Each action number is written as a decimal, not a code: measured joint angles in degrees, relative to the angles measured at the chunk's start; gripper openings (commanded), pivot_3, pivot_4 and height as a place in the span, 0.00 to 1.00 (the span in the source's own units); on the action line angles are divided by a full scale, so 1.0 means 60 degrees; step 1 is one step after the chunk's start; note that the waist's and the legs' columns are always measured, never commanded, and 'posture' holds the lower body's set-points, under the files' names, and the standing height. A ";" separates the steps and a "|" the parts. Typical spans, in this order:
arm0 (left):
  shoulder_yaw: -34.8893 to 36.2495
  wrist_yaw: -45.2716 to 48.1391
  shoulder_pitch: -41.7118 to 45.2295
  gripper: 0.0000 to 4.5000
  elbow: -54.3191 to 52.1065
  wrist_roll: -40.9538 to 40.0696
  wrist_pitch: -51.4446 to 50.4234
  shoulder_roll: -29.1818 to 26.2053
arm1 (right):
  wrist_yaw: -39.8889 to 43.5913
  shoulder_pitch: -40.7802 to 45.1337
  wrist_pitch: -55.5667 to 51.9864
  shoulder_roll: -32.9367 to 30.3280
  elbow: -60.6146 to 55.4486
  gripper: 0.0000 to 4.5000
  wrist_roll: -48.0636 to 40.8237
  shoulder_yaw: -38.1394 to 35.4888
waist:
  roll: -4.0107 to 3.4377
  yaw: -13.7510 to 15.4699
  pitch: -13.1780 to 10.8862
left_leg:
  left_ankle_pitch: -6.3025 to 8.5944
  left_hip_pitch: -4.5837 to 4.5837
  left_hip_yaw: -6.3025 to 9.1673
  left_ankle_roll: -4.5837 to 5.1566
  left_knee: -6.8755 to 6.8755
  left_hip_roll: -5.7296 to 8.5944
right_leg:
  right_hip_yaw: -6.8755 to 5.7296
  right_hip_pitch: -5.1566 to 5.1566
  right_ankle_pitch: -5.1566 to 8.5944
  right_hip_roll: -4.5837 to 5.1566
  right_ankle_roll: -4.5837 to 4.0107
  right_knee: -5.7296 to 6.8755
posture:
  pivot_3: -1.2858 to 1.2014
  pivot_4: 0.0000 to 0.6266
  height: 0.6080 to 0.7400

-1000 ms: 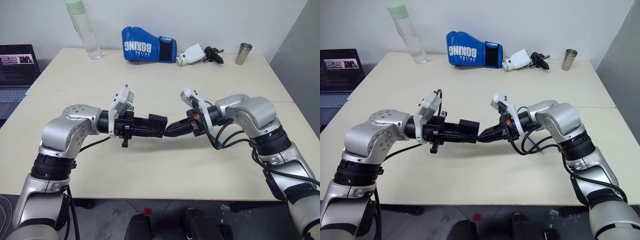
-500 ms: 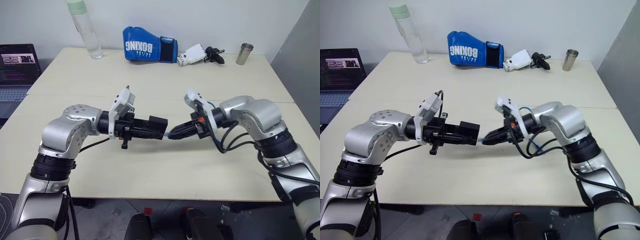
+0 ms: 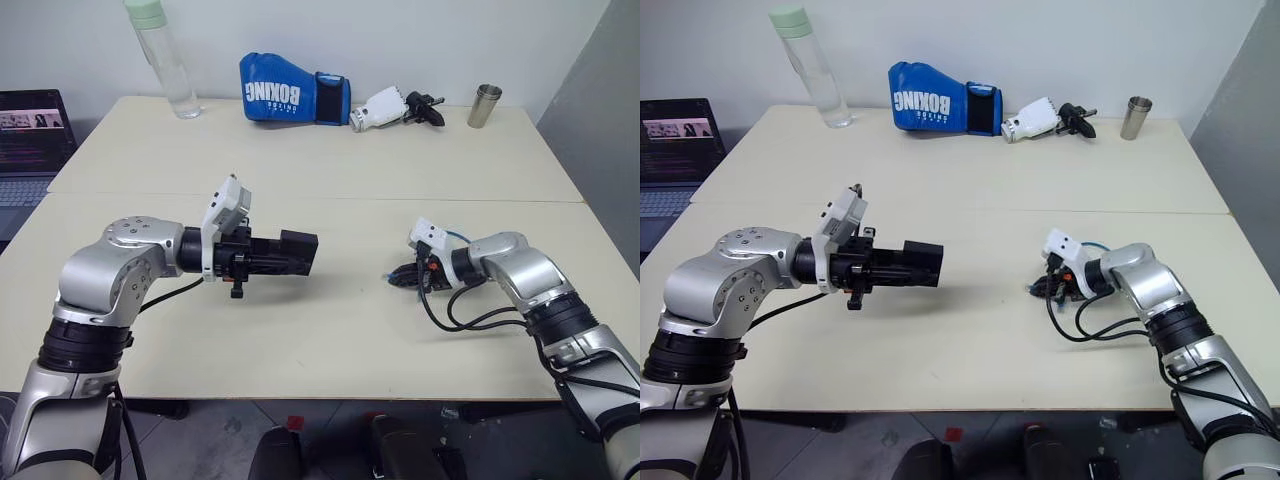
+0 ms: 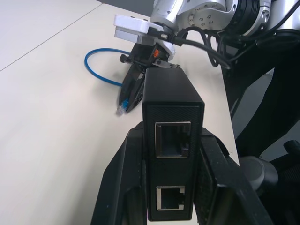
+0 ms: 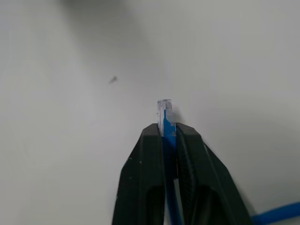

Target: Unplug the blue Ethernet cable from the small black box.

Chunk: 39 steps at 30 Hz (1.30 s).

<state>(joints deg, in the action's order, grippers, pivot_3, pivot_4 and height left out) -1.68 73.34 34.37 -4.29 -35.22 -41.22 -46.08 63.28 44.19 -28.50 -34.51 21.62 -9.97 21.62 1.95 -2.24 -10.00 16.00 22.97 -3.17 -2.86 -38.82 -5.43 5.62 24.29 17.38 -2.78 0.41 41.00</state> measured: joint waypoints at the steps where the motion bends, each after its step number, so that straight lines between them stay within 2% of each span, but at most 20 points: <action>1: 0.0000 -0.0038 -0.0006 0.18 0.0000 0.0000 -0.0001 0.0000 | -0.0089 0.0024 0.0256 0.0076 0.0224 0.35 0.0086 -0.0077 | 0.0000 -0.0002 0.0000 | 0.0000 -0.0003 -0.0002 0.0000 0.0000 0.0000 | 0.0002 -0.0001 0.0000 0.0000 0.0000 0.0002 | 0.52 0.24 1.00; 6: 0.0000 -0.0133 -0.0018 0.18 -0.0030 -0.0010 -0.0003 0.0003 | -0.0356 0.0255 0.0807 0.0335 0.0983 0.66 0.0365 -0.0432 | 0.0000 -0.0014 0.0000 | -0.0001 -0.0005 0.0000 -0.0001 -0.0002 0.0000 | 0.0001 -0.0002 -0.0001 0.0000 0.0000 0.0007 | 0.52 0.24 1.00; 12: 0.0004 -0.0389 -0.0066 0.18 -0.0060 -0.0027 0.0002 0.0024 | 0.0057 0.0370 0.0779 0.0308 0.1004 0.97 0.0337 -0.0787 | 0.0000 -0.0002 0.0000 | -0.0001 -0.0004 -0.0002 -0.0002 0.0001 -0.0002 | 0.0001 -0.0001 0.0000 0.0000 -0.0001 0.0004 | 0.52 0.24 1.00; 13: 0.0015 -0.0432 -0.0081 0.18 -0.0060 -0.0027 0.0006 0.0026 | 0.0154 0.0374 0.0711 0.0284 0.0944 1.00 0.0328 -0.0793 | -0.0001 0.0001 0.0000 | -0.0001 -0.0004 -0.0001 -0.0002 0.0001 -0.0002 | 0.0001 -0.0001 0.0000 0.0000 -0.0001 0.0005 | 0.52 0.24 1.00; 17: 0.0293 -0.0754 -0.0285 0.18 -0.0054 0.0006 0.0127 0.0091 | 0.0656 0.0378 0.0150 0.0144 0.0400 1.00 0.0108 -0.0969 | -0.0004 -0.0001 -0.0002 | -0.0001 -0.0005 -0.0001 -0.0002 0.0001 -0.0002 | 0.0000 -0.0001 0.0000 0.0000 -0.0001 0.0007 | 0.52 0.24 1.00; 24: 0.0797 -0.2383 -0.0570 0.18 0.0667 0.0767 0.1176 0.0862 | 0.1094 0.0387 -0.1320 -0.0155 -0.1507 1.00 -0.0626 -0.1319 | -0.0004 0.0038 -0.0002 | 0.0000 -0.0005 0.0004 -0.0001 -0.0001 -0.0003 | -0.0003 -0.0002 -0.0001 0.0001 -0.0001 0.0008 | 0.52 0.24 1.00; 30: 0.1422 -0.4814 -0.0660 0.18 0.2095 0.1898 0.2862 0.2346 | 0.0197 0.0511 -0.1920 0.0683 -0.2710 1.00 -0.0885 -0.1495 | -0.0004 0.0055 -0.0001 | -0.0001 -0.0003 -0.0001 -0.0002 -0.0004 -0.0003 | -0.0001 -0.0002 -0.0003 0.0007 -0.0001 0.0012 | 0.52 0.24 1.00; 33: 0.1404 -0.6012 -0.0544 0.18 0.3375 0.2736 0.4428 0.3206 | -0.0318 0.0977 -0.1994 0.1349 -0.2806 1.00 -0.0883 -0.1495 | -0.0001 0.0068 0.0000 | -0.0002 -0.0002 0.0000 -0.0004 -0.0006 -0.0002 | -0.0004 -0.0003 -0.0005 0.0010 -0.0001 0.0013 | 0.52 0.24 1.00; 34: 0.1458 -0.6662 -0.0221 0.18 0.4285 0.3118 0.5108 0.3526 | -0.0558 0.1168 -0.1983 0.1573 -0.2739 1.00 -0.0841 -0.1497 | 0.0000 0.0087 0.0001 | -0.0002 -0.0003 0.0003 -0.0003 -0.0009 0.0000 | -0.0008 -0.0004 -0.0006 0.0012 -0.0001 0.0016 | 0.52 0.24 1.00; 39: 0.1734 -0.8550 0.0751 0.18 0.7181 0.4075 0.7377 0.3880 | -0.1429 0.1475 -0.2148 0.2245 -0.2505 1.00 -0.0676 -0.1411 | 0.0009 0.0092 0.0007 | -0.0010 0.0010 -0.0011 -0.0019 -0.0001 0.0003 | -0.0008 0.0002 -0.0013 0.0022 -0.0002 -0.0005 | 0.52 0.24 1.00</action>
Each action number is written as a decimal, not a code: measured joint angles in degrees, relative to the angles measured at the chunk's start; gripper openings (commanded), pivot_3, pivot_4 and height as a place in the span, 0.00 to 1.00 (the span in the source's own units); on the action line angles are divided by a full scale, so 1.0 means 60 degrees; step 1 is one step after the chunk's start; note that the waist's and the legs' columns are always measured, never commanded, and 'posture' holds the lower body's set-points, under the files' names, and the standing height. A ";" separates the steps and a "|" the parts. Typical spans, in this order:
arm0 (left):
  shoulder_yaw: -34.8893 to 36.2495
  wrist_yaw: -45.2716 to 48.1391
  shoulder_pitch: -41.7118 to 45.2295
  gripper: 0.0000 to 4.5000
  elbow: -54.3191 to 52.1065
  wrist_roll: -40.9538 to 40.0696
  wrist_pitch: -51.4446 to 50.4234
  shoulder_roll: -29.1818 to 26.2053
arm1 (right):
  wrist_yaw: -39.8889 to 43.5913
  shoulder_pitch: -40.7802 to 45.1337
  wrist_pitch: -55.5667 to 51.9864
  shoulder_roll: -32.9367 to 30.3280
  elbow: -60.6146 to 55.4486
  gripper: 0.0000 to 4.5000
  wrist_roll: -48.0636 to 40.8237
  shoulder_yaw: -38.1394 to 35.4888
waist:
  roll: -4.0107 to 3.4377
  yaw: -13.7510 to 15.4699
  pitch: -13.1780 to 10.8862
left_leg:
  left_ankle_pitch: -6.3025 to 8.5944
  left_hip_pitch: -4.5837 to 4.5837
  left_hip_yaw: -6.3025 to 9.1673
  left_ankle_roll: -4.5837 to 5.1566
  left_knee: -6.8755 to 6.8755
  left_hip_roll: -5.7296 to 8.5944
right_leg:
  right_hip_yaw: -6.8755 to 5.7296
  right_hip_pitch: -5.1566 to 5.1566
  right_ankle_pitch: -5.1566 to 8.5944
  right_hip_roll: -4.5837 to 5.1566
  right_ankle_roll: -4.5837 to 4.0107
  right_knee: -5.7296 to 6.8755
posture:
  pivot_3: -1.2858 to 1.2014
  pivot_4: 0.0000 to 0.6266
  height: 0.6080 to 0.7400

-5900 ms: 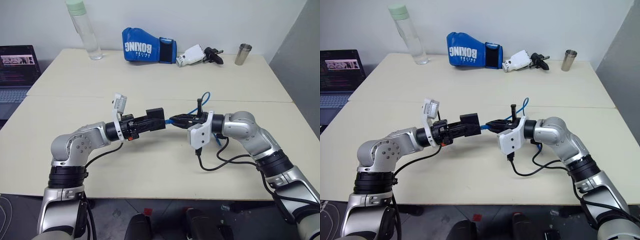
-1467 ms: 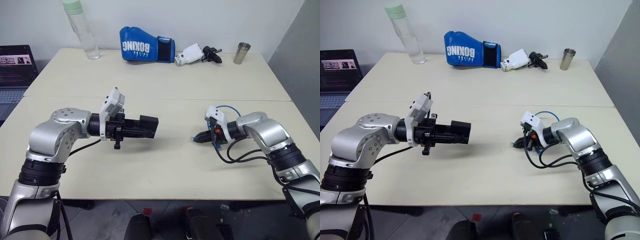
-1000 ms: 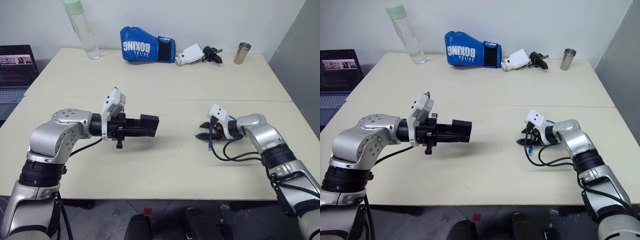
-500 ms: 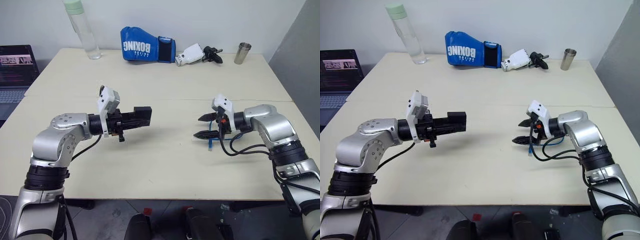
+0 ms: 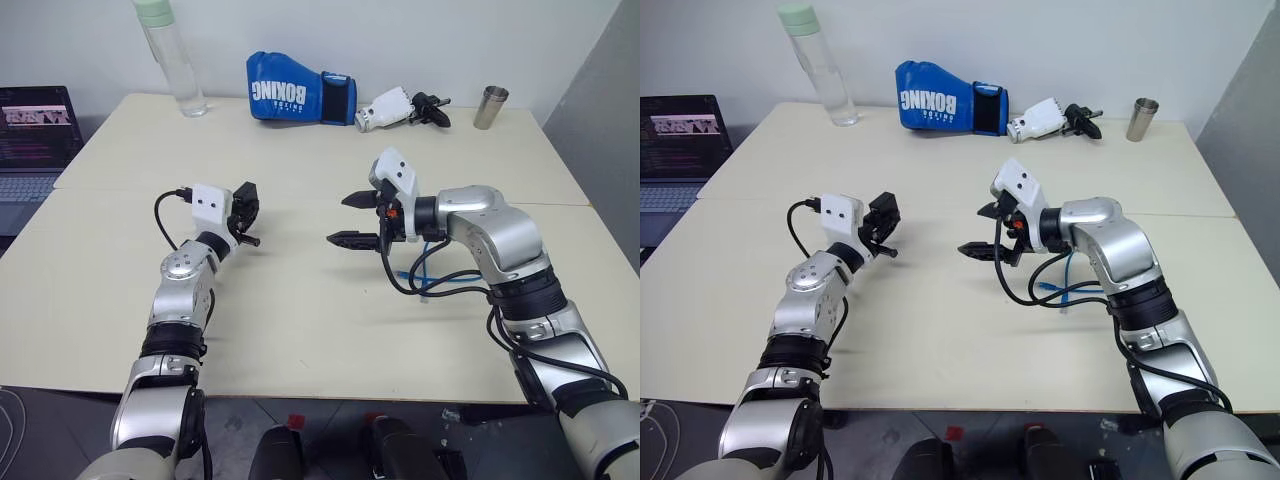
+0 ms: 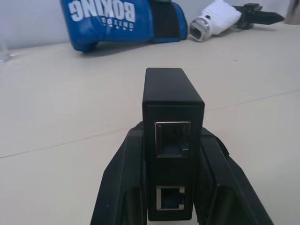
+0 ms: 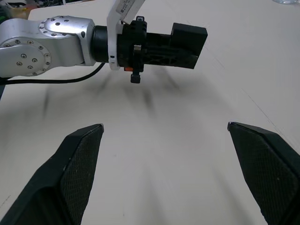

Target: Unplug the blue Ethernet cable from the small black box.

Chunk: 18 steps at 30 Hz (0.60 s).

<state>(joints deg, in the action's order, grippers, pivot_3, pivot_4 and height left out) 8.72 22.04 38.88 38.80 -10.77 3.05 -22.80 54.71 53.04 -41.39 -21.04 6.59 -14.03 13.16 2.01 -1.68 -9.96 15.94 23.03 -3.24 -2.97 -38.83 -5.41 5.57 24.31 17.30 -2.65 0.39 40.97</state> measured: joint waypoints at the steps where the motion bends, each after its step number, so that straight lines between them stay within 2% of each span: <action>1: 0.0046 -0.0215 0.0089 0.18 0.0423 0.0118 0.0253 0.0022 | -0.0126 0.0005 -0.0103 0.0126 -0.0003 1.00 0.0006 0.0031 | 0.0000 0.0000 0.0000 | 0.0000 -0.0001 0.0001 0.0000 0.0000 0.0000 | 0.0000 0.0000 0.0000 -0.0001 0.0000 0.0003 | 0.52 0.24 1.00; 3: 0.0093 -0.0435 0.0176 0.18 0.1136 0.0199 0.0671 0.0141 | -0.0335 0.0009 -0.0292 0.0272 -0.0020 1.00 0.0006 0.0128 | 0.0000 -0.0002 0.0000 | 0.0000 0.0000 0.0004 0.0000 0.0003 -0.0001 | -0.0003 0.0001 0.0000 -0.0003 0.0000 0.0005 | 0.52 0.24 1.00; 5: 0.0115 -0.0474 0.0196 0.34 0.1680 0.0251 0.0907 0.0268 | -0.0457 0.0010 -0.0408 0.0317 -0.0036 1.00 0.0006 0.0202 | 0.0000 -0.0003 0.0000 | 0.0001 0.0000 0.0003 0.0001 0.0003 0.0000 | -0.0004 0.0001 0.0000 -0.0005 0.0000 0.0005 | 0.52 0.24 1.00; 6: 0.0154 -0.0470 0.0208 0.35 0.1889 0.0228 0.1047 0.0327 | -0.0491 0.0009 -0.0486 0.0316 -0.0058 1.00 0.0001 0.0214 | 0.0000 -0.0003 0.0000 | 0.0001 0.0000 0.0003 0.0001 0.0003 0.0000 | -0.0004 0.0000 0.0000 -0.0005 0.0000 0.0005 | 0.52 0.24 1.00; 8: 0.0331 -0.0470 0.0237 0.44 0.2186 0.0172 0.1170 0.0390 | -0.0551 0.0009 -0.0561 0.0311 -0.0153 1.00 -0.0009 0.0239 | 0.0000 -0.0004 0.0000 | 0.0000 0.0000 0.0002 0.0001 0.0003 0.0000 | -0.0004 0.0000 0.0000 -0.0006 0.0000 0.0006 | 0.52 0.24 1.00; 18: 0.0624 -0.0184 0.0197 0.93 0.2231 -0.0043 0.1238 0.0436 | -0.0546 0.0008 -0.0747 0.0215 -0.0340 1.00 -0.0104 0.0278 | 0.0000 -0.0011 0.0000 | -0.0002 -0.0002 0.0003 -0.0003 0.0003 0.0000 | -0.0003 -0.0001 0.0000 -0.0008 0.0000 0.0009 | 0.52 0.24 1.00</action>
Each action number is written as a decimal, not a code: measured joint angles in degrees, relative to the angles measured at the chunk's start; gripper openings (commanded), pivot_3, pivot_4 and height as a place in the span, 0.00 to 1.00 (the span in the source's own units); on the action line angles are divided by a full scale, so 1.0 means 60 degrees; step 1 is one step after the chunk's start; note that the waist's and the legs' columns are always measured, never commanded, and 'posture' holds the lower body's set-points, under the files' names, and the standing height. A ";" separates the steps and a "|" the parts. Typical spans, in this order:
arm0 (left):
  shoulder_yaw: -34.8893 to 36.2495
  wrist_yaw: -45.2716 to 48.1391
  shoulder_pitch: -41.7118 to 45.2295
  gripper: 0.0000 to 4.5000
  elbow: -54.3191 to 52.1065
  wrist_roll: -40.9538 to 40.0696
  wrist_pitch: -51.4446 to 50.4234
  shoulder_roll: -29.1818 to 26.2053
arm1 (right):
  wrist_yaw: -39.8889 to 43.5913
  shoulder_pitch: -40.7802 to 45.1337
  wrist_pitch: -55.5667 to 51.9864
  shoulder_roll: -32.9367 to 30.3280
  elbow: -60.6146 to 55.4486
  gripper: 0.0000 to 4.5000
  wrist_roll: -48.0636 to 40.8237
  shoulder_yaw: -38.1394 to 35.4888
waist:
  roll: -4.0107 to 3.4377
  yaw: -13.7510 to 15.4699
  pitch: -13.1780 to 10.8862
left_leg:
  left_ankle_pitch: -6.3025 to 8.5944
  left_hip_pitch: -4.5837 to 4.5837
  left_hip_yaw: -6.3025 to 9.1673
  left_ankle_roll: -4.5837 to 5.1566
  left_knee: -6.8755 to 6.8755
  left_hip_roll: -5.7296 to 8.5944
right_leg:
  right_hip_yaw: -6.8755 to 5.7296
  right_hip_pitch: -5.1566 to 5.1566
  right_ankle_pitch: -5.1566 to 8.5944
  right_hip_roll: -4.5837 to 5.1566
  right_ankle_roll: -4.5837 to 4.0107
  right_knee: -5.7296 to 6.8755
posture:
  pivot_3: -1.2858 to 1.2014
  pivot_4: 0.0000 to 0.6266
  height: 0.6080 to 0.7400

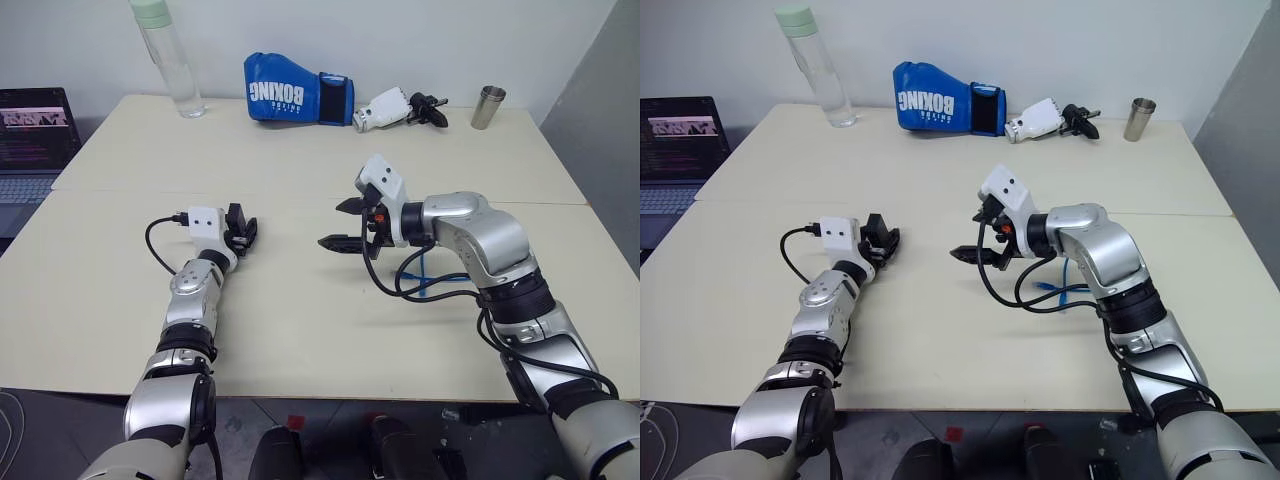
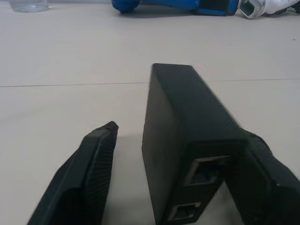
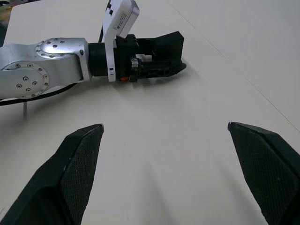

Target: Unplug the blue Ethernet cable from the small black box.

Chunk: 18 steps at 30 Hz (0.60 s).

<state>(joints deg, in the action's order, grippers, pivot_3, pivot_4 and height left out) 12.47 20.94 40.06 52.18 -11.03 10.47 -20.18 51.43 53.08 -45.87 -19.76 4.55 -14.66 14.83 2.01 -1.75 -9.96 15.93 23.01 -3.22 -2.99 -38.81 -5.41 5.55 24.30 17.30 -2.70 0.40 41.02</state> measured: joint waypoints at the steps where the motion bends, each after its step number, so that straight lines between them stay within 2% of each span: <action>1: 0.0006 0.0021 -0.0056 0.99 -0.0067 0.0001 0.0000 -0.0001 | 0.0017 -0.0001 0.0000 -0.0014 -0.0002 1.00 -0.0002 0.0002 | 0.0000 -0.0003 0.0000 | 0.0000 0.0000 -0.0001 0.0000 0.0000 0.0000 | 0.0000 0.0000 0.0000 0.0000 0.0000 0.0000 | 0.52 0.24 1.00; 5: 0.0000 0.0176 -0.0571 0.99 -0.0814 0.0005 -0.0109 -0.0051 | 0.0111 -0.0003 -0.0013 -0.0044 -0.0012 1.00 -0.0019 0.0009 | 0.0000 -0.0034 0.0000 | -0.0001 -0.0002 -0.0002 -0.0002 0.0003 -0.0005 | 0.0003 0.0001 0.0000 -0.0001 0.0000 0.0000 | 0.52 0.24 1.00; 12: -0.0016 0.0249 -0.2027 0.99 -0.3308 -0.0035 -0.1112 -0.0238 | 0.0160 -0.0069 -0.0045 -0.0086 -0.0180 1.00 -0.0022 0.0018 | 0.0000 -0.0021 0.0000 | -0.0002 -0.0002 0.0001 -0.0003 0.0006 -0.0008 | 0.0000 0.0000 0.0000 0.0000 0.0000 0.0002 | 0.52 0.24 1.00; 18: -0.0038 0.0515 -0.3602 0.99 -0.6556 -0.0124 -0.2661 -0.1227 | 0.0319 -0.0534 -0.0043 -0.0659 -0.0547 1.00 -0.0069 0.0003 | 0.0003 -0.0022 0.0001 | 0.0000 -0.0003 0.0001 -0.0001 0.0010 -0.0011 | 0.0002 -0.0001 0.0001 0.0002 0.0000 -0.0004 | 0.52 0.24 1.00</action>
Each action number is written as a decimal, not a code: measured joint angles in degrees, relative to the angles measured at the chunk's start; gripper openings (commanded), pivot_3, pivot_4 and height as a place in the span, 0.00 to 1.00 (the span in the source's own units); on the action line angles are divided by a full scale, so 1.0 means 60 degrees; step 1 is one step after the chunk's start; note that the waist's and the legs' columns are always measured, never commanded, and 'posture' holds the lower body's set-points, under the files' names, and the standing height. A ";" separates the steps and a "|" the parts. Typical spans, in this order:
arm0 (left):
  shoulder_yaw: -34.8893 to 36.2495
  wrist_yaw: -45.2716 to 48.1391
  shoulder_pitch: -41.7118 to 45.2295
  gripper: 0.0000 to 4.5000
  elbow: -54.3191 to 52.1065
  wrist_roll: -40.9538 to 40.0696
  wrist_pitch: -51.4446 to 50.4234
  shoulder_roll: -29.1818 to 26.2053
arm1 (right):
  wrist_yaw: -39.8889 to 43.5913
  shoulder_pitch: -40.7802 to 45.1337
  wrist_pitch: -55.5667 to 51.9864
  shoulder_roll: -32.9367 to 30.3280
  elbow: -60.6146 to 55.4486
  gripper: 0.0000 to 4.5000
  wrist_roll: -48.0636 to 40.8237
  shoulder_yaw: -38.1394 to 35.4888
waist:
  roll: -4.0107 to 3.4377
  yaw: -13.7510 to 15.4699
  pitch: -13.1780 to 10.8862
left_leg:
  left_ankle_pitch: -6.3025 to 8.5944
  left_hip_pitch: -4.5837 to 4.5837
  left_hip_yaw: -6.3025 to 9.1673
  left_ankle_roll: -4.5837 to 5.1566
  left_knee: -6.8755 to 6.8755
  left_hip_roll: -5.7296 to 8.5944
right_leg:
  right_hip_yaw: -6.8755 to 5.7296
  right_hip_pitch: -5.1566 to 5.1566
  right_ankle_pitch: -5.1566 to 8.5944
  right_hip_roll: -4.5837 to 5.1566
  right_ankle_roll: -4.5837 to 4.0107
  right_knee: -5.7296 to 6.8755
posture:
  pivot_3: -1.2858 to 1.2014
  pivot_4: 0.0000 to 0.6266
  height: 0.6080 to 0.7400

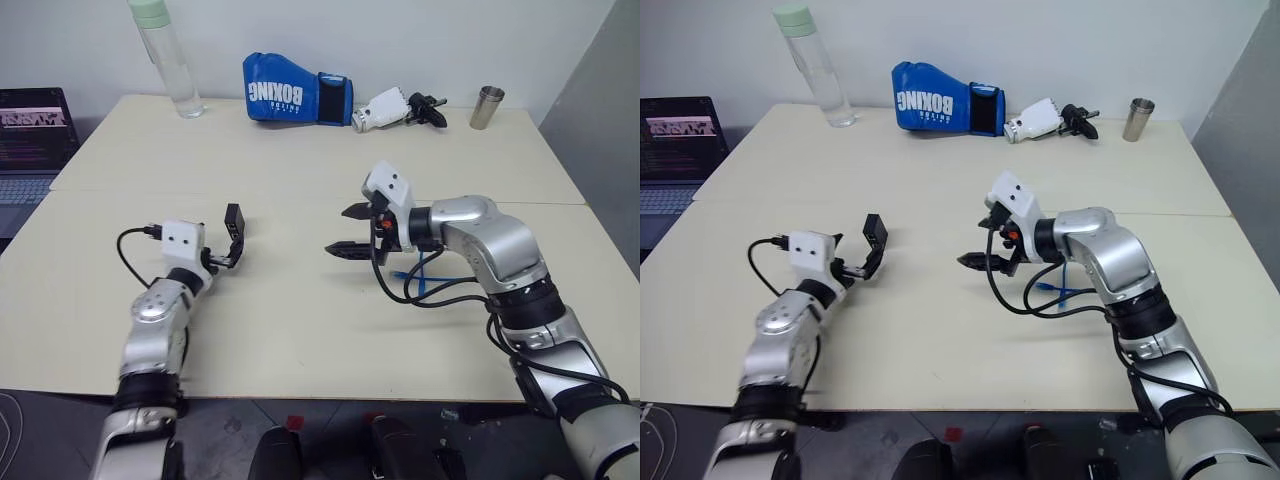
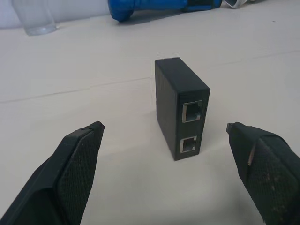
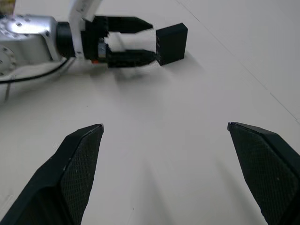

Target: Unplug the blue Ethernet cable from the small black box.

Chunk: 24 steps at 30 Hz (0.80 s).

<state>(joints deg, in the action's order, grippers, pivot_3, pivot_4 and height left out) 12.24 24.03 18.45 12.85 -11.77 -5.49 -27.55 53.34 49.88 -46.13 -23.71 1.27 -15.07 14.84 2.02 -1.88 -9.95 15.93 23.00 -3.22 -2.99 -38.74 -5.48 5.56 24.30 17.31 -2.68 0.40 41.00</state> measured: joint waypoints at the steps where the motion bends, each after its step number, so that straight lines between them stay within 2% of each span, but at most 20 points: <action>1: 0.0047 0.0100 -0.0164 0.99 -0.0526 -0.0137 -0.0305 -0.0122 | 0.0012 -0.0055 -0.0009 -0.0084 -0.0010 1.00 -0.0032 -0.0020 | 0.0000 0.0000 0.0000 | 0.0000 0.0000 0.0002 0.0001 0.0000 0.0000 | -0.0001 0.0000 0.0000 0.0000 0.0000 0.0002 | 0.52 0.24 1.00; 5: 0.0172 0.0510 -0.0710 0.99 -0.2380 -0.0704 -0.1548 -0.0658 | 0.0059 -0.0313 -0.0128 -0.0309 -0.0392 1.00 -0.0295 -0.0177 | 0.0001 -0.0001 0.0000 | 0.0010 -0.0007 0.0008 0.0018 -0.0002 0.0001 | -0.0002 -0.0009 0.0001 -0.0001 0.0001 0.0003 | 0.52 0.24 1.00; 11: 0.0688 0.1605 -0.1661 0.99 -0.4220 -0.1689 -0.3302 -0.2085 | 0.0313 -0.1385 -0.0229 -0.1236 -0.1551 1.00 -0.0973 -0.1017 | 0.0001 0.0002 -0.0002 | 0.0011 -0.0006 0.0012 0.0019 0.0005 0.0000 | -0.0004 -0.0007 0.0004 -0.0001 0.0000 -0.0008 | 0.52 0.24 1.00; 17: 0.1249 0.2706 -0.1846 0.99 -0.5150 -0.2788 -0.4272 -0.3070 | 0.0468 -0.2481 0.0776 -0.1541 -0.2077 1.00 -0.1292 -0.1717 | 0.0001 -0.0019 -0.0002 | 0.0011 -0.0019 0.0008 0.0020 0.0003 0.0005 | 0.0001 -0.0016 0.0006 -0.0004 0.0003 -0.0007 | 0.52 0.24 1.00; 24: 0.1707 0.3052 -0.1774 0.99 -0.5196 -0.3331 -0.4922 -0.3472 | 0.0706 -0.2697 0.0969 -0.1941 -0.2033 1.00 -0.1838 -0.2310 | 0.0000 -0.0010 -0.0004 | 0.0012 -0.0019 0.0005 0.0021 0.0003 0.0002 | 0.0003 -0.0013 0.0006 -0.0006 0.0000 -0.0011 | 0.52 0.24 1.00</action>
<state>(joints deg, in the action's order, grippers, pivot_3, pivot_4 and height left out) 22.48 42.34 7.81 -18.33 -31.75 -35.02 -48.38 57.58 33.69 -40.31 -35.36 -10.93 -26.10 0.98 2.02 -1.94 -9.98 16.00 22.88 -3.19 -2.87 -38.72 -5.46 5.58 24.22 17.34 -2.72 0.40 40.94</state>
